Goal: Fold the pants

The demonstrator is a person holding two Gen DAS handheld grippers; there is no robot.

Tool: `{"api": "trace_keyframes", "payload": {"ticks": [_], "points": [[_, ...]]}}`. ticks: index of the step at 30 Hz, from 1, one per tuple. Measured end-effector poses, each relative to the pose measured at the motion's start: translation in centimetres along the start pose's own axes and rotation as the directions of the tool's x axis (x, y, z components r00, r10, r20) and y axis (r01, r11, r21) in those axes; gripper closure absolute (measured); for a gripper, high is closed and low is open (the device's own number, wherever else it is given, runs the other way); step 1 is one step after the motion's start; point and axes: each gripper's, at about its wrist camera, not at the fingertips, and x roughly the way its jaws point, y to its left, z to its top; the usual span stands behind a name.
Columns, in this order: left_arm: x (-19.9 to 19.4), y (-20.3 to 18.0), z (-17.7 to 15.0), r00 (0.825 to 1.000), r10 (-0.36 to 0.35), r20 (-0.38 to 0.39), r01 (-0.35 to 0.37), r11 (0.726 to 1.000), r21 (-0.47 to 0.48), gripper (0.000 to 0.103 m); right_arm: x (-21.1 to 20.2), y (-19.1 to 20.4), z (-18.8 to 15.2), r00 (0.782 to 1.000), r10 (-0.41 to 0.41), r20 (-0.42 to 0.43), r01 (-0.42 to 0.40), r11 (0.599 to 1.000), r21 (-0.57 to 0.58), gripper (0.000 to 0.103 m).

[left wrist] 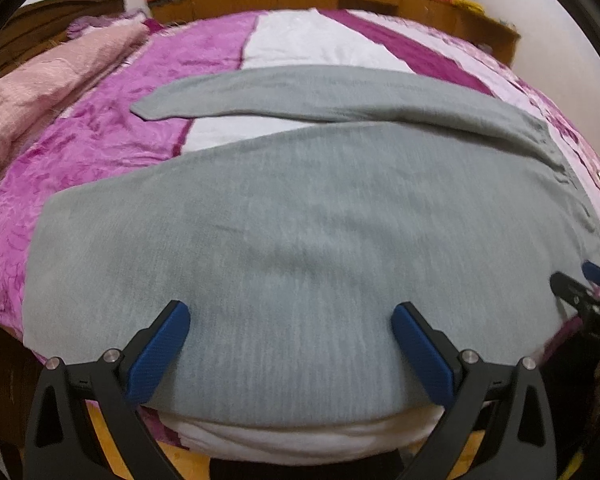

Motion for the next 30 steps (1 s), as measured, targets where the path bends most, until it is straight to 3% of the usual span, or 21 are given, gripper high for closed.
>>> {"api": "trace_keyframes", "payload": {"ticks": [7,13,23,30], "points": [[-1.1,0.2,0.6,0.994,-0.073,-0.077,0.077,0.996,0.043,0.0,-0.9,-0.1,0.4,0.998,0.026,-0.055,-0.029,0.998,-0.055,0.004],[-2.2,-0.3,2.8,0.996,-0.025,-0.089,0.035,0.993,0.112,0.0,-2.7,-0.9,2.0,0.997,0.061,-0.049,-0.064,0.996,-0.06,0.004],[-2.5,-0.3,12.1,0.998,-0.048,-0.046,0.054,0.989,0.134,0.0,-4.1,-4.6,8.4,0.998,0.064,0.002,-0.064,0.997,-0.046,0.004],[-0.5,-0.2,17.5,0.998,-0.039,-0.048,0.046,0.984,0.171,0.0,-3.0,-7.5,12.9,0.999,0.047,0.009,-0.046,0.999,-0.015,0.004]]}}
